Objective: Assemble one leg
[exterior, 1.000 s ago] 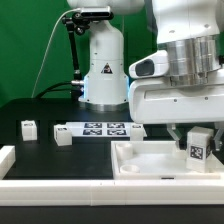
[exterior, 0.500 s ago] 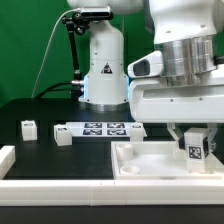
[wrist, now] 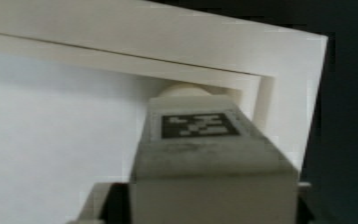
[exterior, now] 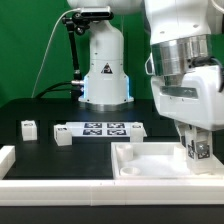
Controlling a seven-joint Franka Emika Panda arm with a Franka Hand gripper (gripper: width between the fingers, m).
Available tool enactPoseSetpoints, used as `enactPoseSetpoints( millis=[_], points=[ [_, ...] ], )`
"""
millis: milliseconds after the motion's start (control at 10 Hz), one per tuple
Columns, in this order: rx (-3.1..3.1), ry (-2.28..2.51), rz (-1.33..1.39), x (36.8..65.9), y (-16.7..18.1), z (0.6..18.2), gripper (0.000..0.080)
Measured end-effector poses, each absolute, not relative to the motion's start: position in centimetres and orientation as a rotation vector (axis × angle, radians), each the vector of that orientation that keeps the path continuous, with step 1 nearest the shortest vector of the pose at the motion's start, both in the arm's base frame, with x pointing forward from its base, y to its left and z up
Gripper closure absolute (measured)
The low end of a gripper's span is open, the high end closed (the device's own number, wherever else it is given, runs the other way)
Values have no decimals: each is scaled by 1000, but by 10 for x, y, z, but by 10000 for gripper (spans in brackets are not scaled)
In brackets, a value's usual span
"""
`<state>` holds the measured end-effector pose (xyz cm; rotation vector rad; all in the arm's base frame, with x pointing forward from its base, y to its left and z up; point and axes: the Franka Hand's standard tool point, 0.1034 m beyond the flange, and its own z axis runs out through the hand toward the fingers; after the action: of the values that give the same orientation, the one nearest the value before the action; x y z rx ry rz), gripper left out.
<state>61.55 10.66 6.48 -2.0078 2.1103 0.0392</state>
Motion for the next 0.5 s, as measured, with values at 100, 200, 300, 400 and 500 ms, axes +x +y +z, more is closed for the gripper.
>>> enactPoseSetpoints(
  millis=[100, 200, 300, 400, 500],
  points=[
    [-1900, 2202, 58, 615, 107, 65, 509],
    [-1614, 2403, 115, 615, 108, 65, 509],
    [-1525, 2461, 130, 615, 109, 65, 509],
    [-1325, 2578, 159, 615, 109, 65, 509],
    [-1245, 2618, 169, 616, 109, 65, 509]
  ],
)
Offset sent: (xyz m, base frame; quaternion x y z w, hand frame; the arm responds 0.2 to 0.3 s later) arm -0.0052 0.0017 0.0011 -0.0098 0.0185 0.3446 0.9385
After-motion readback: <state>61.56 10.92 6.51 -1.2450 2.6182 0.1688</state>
